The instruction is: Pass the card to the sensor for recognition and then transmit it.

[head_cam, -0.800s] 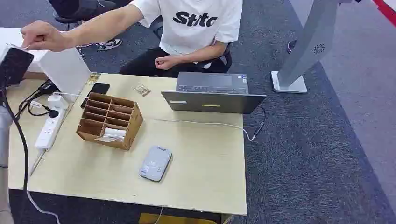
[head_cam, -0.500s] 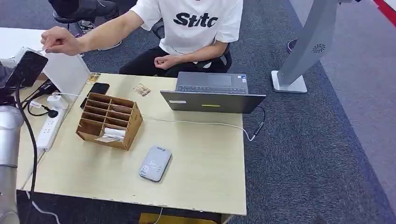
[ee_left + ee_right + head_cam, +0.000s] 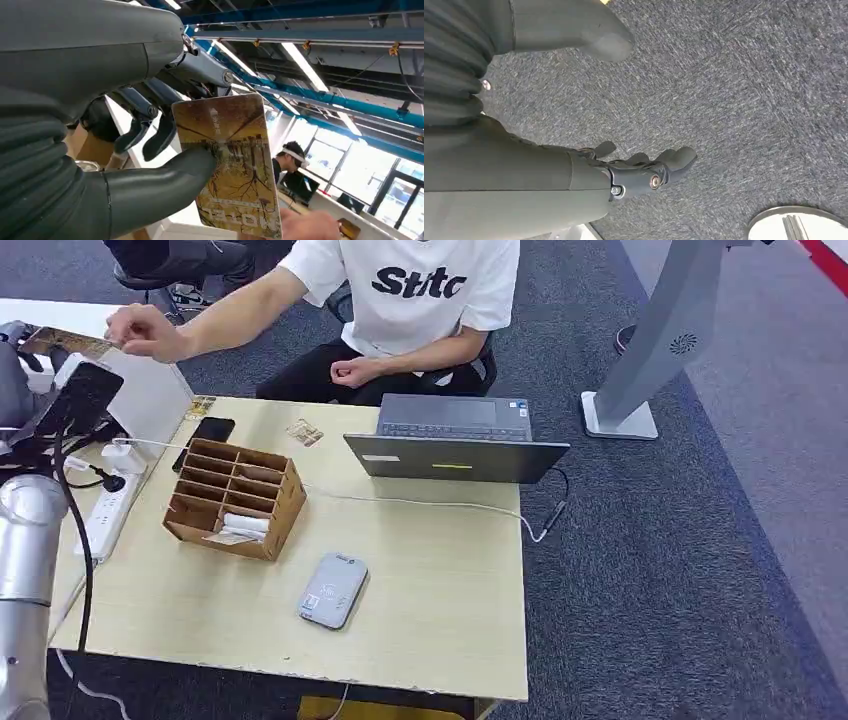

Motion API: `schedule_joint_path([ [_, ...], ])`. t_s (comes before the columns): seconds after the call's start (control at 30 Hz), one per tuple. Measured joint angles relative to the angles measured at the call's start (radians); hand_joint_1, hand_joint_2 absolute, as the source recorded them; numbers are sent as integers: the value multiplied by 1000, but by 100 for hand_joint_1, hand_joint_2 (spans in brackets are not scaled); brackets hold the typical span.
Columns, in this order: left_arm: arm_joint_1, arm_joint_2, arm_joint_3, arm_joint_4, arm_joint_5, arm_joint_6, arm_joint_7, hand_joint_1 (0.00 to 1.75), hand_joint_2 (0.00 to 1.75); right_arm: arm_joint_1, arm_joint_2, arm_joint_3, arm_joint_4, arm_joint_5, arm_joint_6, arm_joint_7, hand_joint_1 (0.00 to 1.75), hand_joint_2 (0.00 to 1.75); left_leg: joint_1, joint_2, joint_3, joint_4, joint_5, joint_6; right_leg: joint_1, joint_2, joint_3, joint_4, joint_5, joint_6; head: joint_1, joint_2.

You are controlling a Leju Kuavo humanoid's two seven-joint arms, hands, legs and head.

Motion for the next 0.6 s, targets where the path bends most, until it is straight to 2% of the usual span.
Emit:
schedule_joint_path([
  [0.3,3,-2,-7,-1,1,-18,3,175,175,1,0,0,0,0,0,0,0,175,0,0,0,0,0,0,0,0,0,0,0,0,0,0],
  [0.4,6,-3,-21,-8,6,-52,15,175,175,1,0,0,0,-3,0,0,0,175,0,0,0,0,0,0,0,0,0,0,0,0,0,0],
  [0.6,49,-6,-77,-85,18,-166,58,175,175,5,0,-6,0,-10,-1,0,0,175,0,0,0,0,0,0,0,0,0,0,0,0,0,0],
])
